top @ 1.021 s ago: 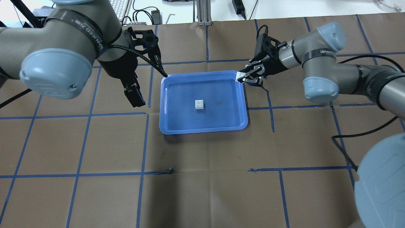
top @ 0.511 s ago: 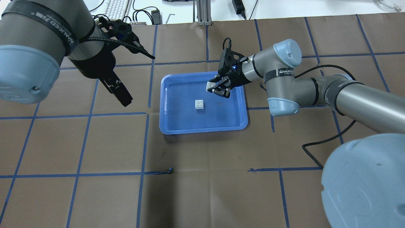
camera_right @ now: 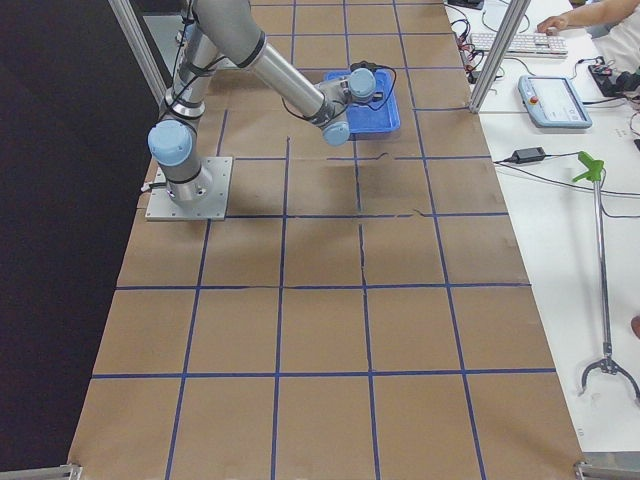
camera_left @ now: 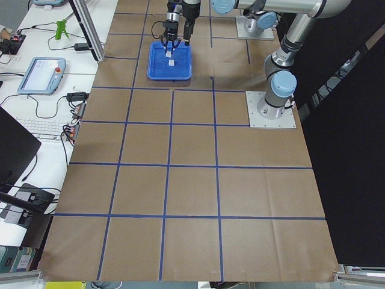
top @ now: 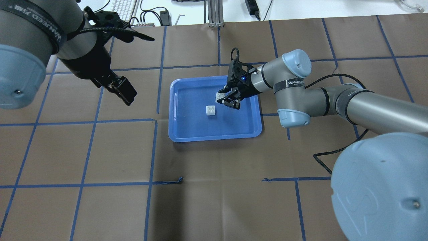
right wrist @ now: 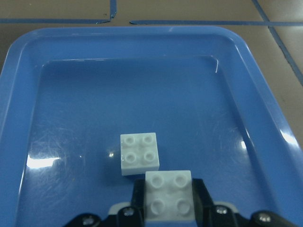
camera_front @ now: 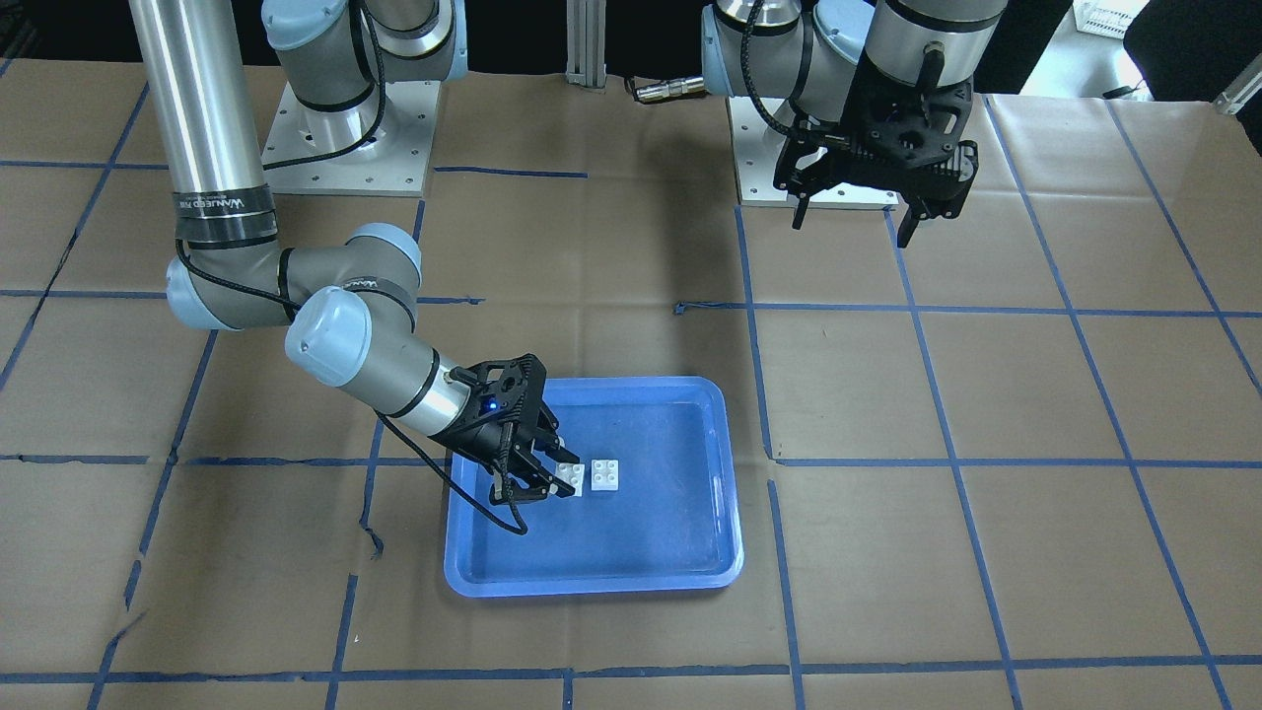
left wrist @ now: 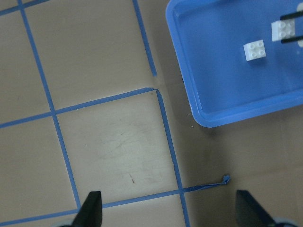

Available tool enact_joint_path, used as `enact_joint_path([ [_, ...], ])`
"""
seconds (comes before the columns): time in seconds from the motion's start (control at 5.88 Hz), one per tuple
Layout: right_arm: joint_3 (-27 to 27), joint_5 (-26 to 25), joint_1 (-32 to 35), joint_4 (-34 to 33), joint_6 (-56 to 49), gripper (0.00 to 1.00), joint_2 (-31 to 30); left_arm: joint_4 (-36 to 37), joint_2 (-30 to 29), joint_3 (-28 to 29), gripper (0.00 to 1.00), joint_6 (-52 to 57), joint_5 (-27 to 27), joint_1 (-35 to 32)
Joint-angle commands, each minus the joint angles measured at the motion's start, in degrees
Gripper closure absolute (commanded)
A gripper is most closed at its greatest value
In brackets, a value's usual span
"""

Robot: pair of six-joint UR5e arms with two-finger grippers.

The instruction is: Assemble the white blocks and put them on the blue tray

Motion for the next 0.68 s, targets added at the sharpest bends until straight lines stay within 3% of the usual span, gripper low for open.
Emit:
enact_joint_path([
  [0.0, -0.05, -0.33, 0.11, -0.06, -0.83, 0.73, 1.45, 1.29, 0.38, 0.32, 0.01, -14.99, -0.36, 0.03],
  [0.51, -0.06, 0.37, 0.47, 0.03, -0.48, 0.73, 1.54, 1.74, 0.38, 0.58, 0.01, -13.32, -0.71, 0.64],
])
